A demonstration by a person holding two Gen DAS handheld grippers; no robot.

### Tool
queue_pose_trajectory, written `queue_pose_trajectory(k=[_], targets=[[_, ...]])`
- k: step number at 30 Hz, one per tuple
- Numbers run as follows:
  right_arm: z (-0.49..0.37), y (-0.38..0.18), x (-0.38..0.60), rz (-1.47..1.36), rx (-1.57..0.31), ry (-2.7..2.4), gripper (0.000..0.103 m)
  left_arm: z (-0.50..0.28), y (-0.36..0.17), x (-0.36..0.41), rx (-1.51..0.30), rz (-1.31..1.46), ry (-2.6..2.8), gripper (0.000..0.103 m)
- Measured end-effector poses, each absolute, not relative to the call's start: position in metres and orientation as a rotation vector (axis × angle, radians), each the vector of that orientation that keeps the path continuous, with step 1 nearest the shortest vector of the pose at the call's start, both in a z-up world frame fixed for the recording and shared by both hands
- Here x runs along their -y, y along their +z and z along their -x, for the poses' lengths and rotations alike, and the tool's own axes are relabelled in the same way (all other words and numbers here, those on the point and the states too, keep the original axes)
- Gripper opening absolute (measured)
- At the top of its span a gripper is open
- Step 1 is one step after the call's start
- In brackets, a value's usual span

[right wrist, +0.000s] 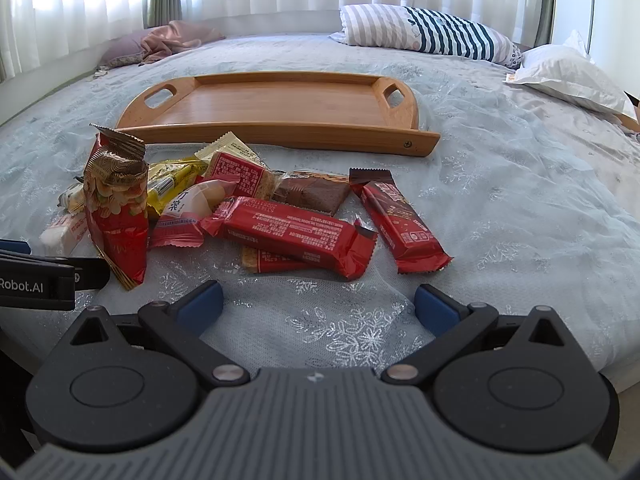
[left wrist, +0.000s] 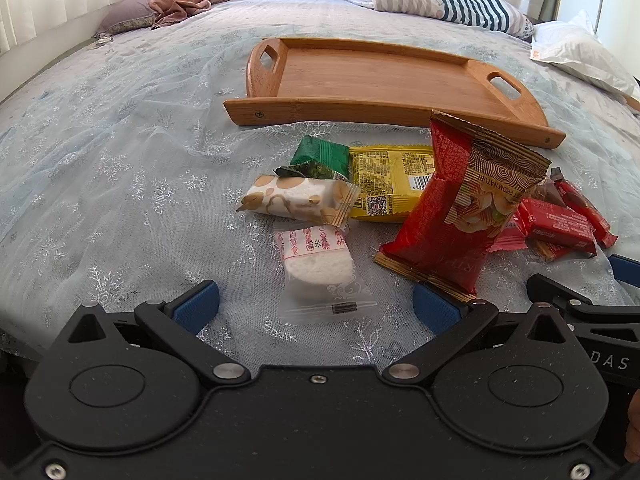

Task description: Organize snacks

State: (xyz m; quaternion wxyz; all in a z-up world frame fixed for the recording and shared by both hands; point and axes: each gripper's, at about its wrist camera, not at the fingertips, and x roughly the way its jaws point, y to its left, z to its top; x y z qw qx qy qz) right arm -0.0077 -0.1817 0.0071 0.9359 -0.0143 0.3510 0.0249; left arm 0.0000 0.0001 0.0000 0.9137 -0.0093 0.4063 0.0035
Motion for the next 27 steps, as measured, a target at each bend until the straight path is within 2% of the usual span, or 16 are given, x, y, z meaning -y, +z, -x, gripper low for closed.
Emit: queue_pose_trajectory(k=[27], targets=[[0.0080, 0.0065, 0.1798, 0.033, -0.713, 0.049, 0.103, -0.0002, 0.0000, 0.0000, -0.835, 0.017, 0.009, 0.103]])
